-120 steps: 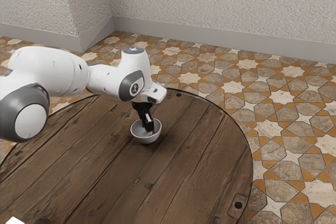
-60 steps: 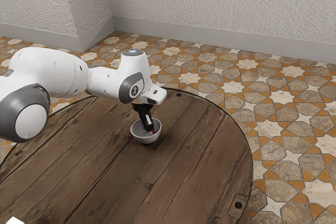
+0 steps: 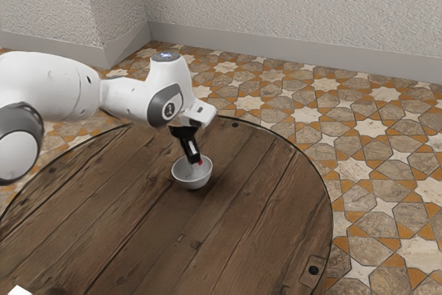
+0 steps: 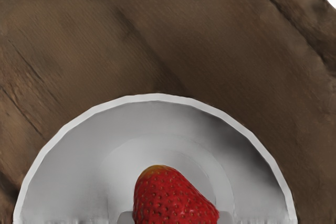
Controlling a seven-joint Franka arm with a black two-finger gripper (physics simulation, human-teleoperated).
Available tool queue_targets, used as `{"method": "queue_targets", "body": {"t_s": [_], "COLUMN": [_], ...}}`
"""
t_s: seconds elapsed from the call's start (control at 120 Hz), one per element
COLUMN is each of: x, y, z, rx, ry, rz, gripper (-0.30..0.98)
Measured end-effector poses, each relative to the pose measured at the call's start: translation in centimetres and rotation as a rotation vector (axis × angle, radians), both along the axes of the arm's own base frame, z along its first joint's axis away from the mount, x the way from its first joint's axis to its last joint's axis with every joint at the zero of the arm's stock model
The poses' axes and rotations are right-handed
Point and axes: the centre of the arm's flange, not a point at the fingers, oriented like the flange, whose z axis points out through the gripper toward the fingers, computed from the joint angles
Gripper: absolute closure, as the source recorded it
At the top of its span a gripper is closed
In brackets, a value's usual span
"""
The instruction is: Take strawberry from the bowl
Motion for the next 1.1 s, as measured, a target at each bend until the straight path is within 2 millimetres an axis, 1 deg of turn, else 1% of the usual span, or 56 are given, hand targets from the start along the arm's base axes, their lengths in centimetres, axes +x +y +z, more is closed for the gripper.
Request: {"method": "queue_targets", "body": {"t_s": [0.092,0.133,0.175,0.217,0.283,0.358,0.433,0.5,0.558,0.625,0.733,0.817,0.867,1.0,1.1], "x": [-1.1,-1.6,-2.1,-2.5,-3.3,-4.3,-5.0,-5.6,-5.7,-5.7,-5.7,-5.8,-5.7,-5.7,-5.7], "y": [-1.1,-1.8,-3.5,-5.8,-9.7,-13.7,-16.4,-18.3,-19.0,-19.4,-19.7,-20.0,-20.1,-20.3,-20.3], "z": [3.7,5.0,5.8,6.2,6.3,5.5,4.5,2.8,0.7,-1.5,-4.1,-4.8,-5.1,-5.2,-5.0], "rx": [-0.012,-0.018,-0.026,-0.036,-0.050,-0.058,-0.062,-0.064,-0.061,-0.059,-0.056,-0.057,-0.059,-0.069,-0.074], "ry": [-0.036,-0.047,-0.054,-0.056,-0.054,-0.038,-0.023,-0.002,0.018,0.037,0.052,0.050,0.048,0.046,0.041], "rz": [-0.011,-0.020,-0.043,-0.075,-0.128,-0.176,-0.205,-0.218,-0.216,-0.207,-0.192,-0.185,-0.181,-0.174,-0.173], "gripper": [0.66,0.66,0.66,0.66,0.67,0.67,0.67,0.67,0.67,0.67,0.67,0.67,0.62,0.36,0.23]}}
